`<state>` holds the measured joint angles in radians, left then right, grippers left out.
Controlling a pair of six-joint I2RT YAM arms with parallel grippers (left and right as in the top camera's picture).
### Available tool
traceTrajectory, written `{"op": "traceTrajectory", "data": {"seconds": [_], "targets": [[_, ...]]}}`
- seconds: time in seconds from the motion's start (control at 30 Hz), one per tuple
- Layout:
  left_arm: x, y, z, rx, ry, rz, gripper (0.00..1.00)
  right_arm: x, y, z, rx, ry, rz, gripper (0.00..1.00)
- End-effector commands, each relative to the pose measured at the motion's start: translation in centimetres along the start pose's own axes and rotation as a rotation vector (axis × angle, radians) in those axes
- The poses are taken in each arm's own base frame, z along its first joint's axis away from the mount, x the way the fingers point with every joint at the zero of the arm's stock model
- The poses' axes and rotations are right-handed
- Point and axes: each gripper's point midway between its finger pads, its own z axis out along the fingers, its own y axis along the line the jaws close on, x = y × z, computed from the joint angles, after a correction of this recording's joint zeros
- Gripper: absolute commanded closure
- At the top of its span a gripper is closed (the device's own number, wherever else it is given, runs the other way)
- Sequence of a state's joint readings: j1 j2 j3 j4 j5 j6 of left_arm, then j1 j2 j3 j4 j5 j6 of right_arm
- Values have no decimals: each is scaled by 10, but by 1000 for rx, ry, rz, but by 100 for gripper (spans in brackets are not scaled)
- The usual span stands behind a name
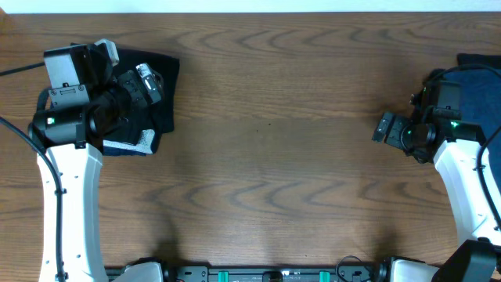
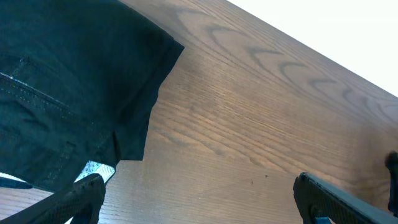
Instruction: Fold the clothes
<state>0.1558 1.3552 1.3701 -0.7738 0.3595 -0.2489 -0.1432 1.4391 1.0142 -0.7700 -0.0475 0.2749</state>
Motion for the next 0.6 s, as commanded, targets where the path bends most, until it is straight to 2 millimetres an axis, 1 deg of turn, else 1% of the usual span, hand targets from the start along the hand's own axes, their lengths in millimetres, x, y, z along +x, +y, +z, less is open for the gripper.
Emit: {"op": "traceTrajectory", "data": {"seconds": [0.0, 0.5, 0.57], "targets": [[0, 2, 1, -10, 1, 16, 2, -4, -3, -3, 13, -16, 3, 1], [0, 2, 1, -10, 1, 16, 2, -4, -4, -3, 14, -14, 3, 1], [0, 2, 1, -10, 1, 16, 2, -4, -3, -5, 11, -22, 1, 1]]}}
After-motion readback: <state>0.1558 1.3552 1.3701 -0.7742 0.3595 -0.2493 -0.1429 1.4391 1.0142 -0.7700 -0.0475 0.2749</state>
